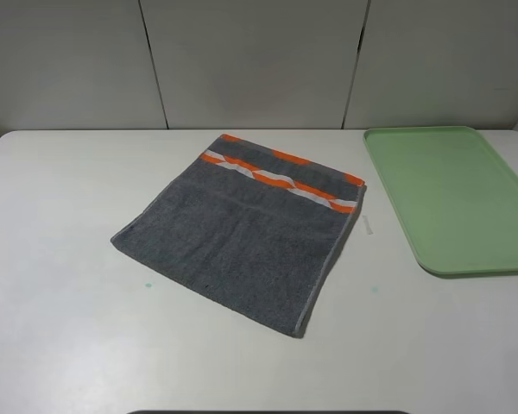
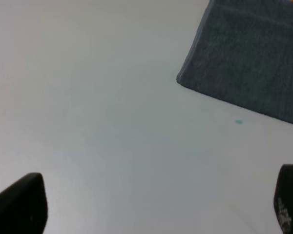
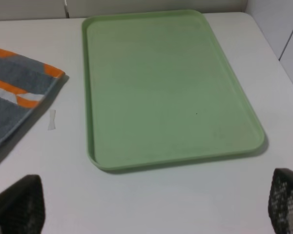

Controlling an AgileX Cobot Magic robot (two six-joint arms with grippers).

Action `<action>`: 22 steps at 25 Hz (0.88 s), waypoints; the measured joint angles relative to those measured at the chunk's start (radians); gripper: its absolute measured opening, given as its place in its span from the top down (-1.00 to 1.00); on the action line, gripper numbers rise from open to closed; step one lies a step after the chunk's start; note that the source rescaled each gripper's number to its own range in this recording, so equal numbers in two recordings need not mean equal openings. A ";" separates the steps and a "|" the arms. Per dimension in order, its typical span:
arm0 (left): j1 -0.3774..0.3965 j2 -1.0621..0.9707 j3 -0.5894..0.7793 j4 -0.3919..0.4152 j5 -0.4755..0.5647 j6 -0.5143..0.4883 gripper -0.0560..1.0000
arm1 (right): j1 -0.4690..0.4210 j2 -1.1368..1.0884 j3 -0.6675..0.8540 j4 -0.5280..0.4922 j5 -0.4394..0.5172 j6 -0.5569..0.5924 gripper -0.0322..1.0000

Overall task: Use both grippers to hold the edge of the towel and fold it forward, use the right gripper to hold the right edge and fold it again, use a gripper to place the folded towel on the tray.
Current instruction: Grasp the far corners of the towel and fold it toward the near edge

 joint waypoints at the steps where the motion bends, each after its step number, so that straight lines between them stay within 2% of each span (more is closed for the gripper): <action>1: 0.000 0.000 0.000 0.000 0.000 0.000 -0.83 | 0.000 0.000 0.000 0.000 0.000 0.000 -1.00; 22: 0.000 0.000 0.000 0.000 0.000 0.000 -0.83 | 0.000 0.000 0.000 0.000 0.000 0.000 -1.00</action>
